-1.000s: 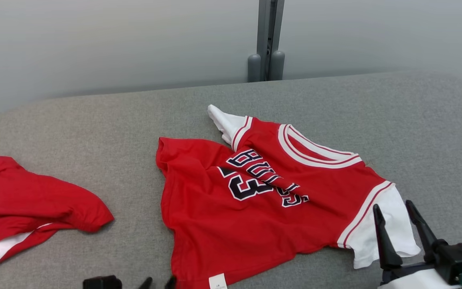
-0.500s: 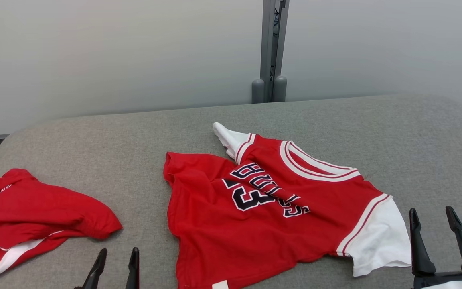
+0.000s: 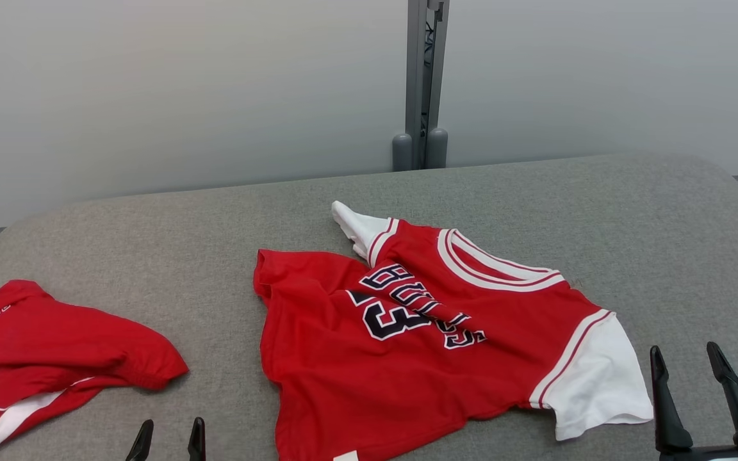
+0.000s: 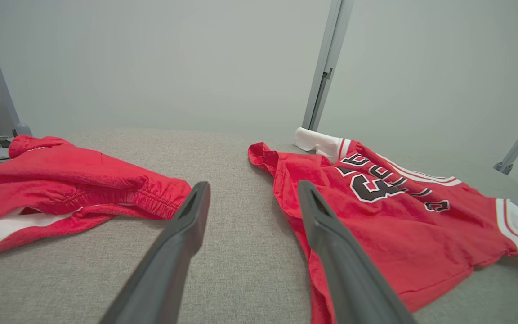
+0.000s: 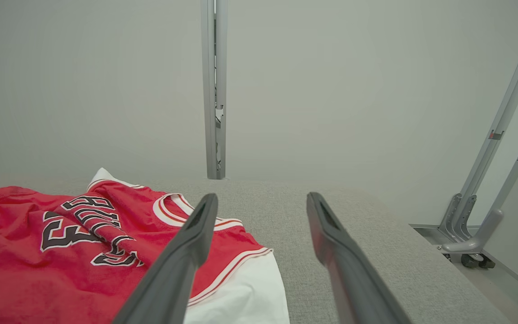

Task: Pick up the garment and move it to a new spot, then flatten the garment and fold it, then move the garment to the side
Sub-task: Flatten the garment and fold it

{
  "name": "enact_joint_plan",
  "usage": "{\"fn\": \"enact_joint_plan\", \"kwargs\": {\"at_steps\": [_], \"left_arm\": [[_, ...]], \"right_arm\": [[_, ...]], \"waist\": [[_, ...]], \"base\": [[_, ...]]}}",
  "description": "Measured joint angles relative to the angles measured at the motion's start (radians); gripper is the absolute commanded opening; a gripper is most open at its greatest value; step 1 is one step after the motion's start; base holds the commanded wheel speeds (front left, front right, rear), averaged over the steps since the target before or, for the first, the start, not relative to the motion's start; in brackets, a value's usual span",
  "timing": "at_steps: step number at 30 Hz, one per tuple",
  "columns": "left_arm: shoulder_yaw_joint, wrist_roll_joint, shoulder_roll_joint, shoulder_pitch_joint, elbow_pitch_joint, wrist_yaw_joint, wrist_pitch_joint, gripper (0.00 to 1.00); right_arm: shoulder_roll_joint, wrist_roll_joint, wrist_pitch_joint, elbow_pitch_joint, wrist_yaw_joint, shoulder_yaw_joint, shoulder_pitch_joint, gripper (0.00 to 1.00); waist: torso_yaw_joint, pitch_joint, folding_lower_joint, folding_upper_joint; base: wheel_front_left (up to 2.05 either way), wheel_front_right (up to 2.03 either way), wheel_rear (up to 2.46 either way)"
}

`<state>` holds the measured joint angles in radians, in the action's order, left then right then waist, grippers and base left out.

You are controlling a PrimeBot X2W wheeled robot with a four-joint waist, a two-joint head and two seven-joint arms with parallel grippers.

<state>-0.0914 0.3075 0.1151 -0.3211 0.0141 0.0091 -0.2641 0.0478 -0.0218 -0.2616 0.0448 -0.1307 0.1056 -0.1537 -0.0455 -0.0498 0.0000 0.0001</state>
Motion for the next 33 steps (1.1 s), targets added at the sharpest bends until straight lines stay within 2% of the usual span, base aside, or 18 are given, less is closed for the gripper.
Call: {"fn": "enact_joint_plan", "kwargs": {"at_steps": [1, 8, 17, 21, 23, 29, 33], "left_arm": [[0.023, -0.021, -0.014, 0.000, 0.006, -0.021, 0.000, 1.00], [0.085, -0.067, -0.054, 0.000, 0.021, -0.071, 0.000, 1.00], [0.106, -0.092, -0.063, 0.000, 0.022, -0.094, 0.000, 1.00], [0.061, -0.068, -0.064, 0.004, 0.055, -0.104, 0.000, 1.00], [0.026, -0.042, -0.066, 0.024, 0.073, -0.105, 0.058, 1.00], [-0.060, 0.040, -0.067, 0.076, 0.102, -0.094, 0.317, 1.00], [-0.083, 0.048, -0.066, 0.119, 0.095, -0.077, 0.399, 1.00]], "right_arm": [[0.000, 0.000, 0.000, 0.002, 0.000, -0.005, 0.001, 1.00], [0.000, -0.003, 0.000, 0.008, 0.000, -0.014, 0.001, 1.00], [0.000, -0.005, 0.000, 0.016, 0.000, -0.032, 0.002, 1.00], [0.001, -0.023, -0.002, 0.061, 0.000, -0.023, 0.023, 1.00], [0.013, -0.011, 0.007, 0.117, 0.000, -0.034, 0.037, 1.00], [0.087, -0.021, 0.271, 0.230, 0.000, -0.047, 0.139, 1.00], [0.120, -0.020, 0.378, 0.290, 0.000, -0.040, 0.202, 1.00]], "waist": [[-0.002, -0.001, -0.0001, 0.0000], [-0.004, -0.008, 0.0000, 0.0000], [-0.003, -0.005, 0.0001, 0.0000], [-0.004, 0.009, -0.0001, 0.0000], [-0.003, 0.018, 0.0000, 0.0000], [-0.005, 0.063, 0.0000, 0.0000], [-0.009, 0.115, 0.0000, 0.0000]], "base": [[0.00, 0.00, 0.00], [0.00, 0.00, 0.00], [0.00, 0.00, 0.00], [0.00, 0.00, 0.00], [0.00, 0.00, 0.00], [0.00, 0.00, 0.00], [0.00, 0.00, 0.00]]}}
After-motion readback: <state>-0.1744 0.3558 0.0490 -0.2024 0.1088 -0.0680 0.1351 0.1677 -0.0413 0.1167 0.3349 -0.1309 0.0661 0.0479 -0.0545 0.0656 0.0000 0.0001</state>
